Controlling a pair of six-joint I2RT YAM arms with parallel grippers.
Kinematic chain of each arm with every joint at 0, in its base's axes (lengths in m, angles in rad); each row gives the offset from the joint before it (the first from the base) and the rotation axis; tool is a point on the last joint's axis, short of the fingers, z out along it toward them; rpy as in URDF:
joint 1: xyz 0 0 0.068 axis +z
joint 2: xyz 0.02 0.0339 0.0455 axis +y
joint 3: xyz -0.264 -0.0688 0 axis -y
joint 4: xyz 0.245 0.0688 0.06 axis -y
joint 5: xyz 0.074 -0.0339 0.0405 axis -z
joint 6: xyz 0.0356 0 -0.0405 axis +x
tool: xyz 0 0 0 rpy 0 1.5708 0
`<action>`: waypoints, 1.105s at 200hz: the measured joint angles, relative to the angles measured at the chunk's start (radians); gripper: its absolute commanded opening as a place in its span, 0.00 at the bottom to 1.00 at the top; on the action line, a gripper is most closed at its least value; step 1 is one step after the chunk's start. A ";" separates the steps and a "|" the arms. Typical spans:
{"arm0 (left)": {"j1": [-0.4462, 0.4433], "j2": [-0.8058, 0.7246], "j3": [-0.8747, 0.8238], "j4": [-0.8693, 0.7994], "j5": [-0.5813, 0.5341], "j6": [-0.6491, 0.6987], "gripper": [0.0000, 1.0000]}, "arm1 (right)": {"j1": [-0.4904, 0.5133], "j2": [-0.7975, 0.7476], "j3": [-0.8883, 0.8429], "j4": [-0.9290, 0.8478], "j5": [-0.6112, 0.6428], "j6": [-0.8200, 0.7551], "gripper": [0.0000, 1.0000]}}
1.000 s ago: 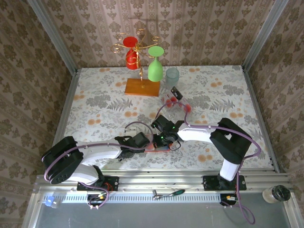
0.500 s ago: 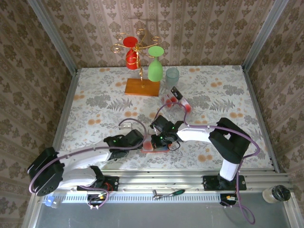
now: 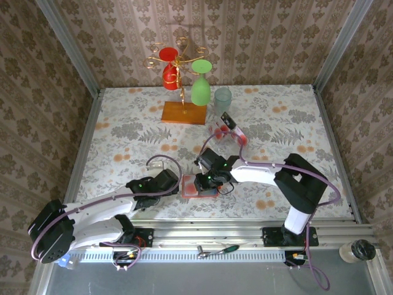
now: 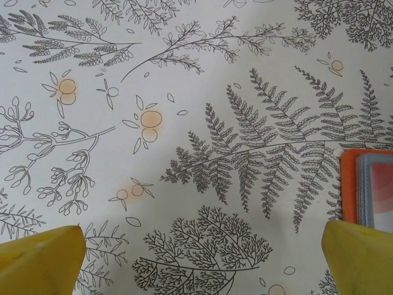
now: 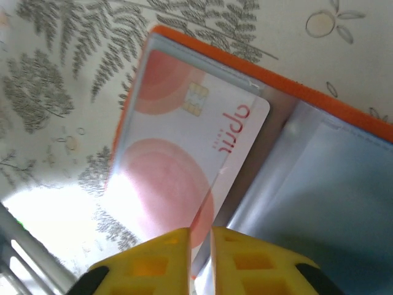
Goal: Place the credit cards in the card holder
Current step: Insert the credit card into the card slot, then close the card holder at the center of the table.
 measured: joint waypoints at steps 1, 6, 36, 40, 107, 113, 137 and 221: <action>0.000 0.000 0.000 0.000 0.001 0.001 1.00 | -0.001 -0.002 0.000 -0.001 0.000 0.001 0.29; 0.002 0.000 0.000 0.003 0.003 0.002 1.00 | -0.005 -0.019 0.000 -0.007 0.000 0.002 0.30; 0.006 0.022 0.011 0.023 0.012 0.021 1.00 | -0.040 -0.133 0.000 -0.040 0.002 -0.001 0.37; 0.006 0.027 0.015 0.025 0.014 0.023 1.00 | -0.046 -0.143 0.000 -0.044 0.002 -0.003 0.37; 0.006 0.105 0.069 0.092 0.029 0.076 1.00 | -0.136 -0.254 -0.072 -0.098 0.049 -0.023 0.48; 0.006 0.111 0.074 0.099 0.032 0.080 1.00 | -0.140 -0.255 -0.079 -0.108 0.055 -0.025 0.52; 0.007 0.137 0.090 0.126 0.045 0.100 1.00 | -0.143 -0.260 -0.108 -0.121 0.082 -0.042 0.54; 0.045 0.203 0.091 0.281 0.166 0.117 1.00 | -0.143 -0.263 -0.167 -0.124 0.122 -0.052 0.49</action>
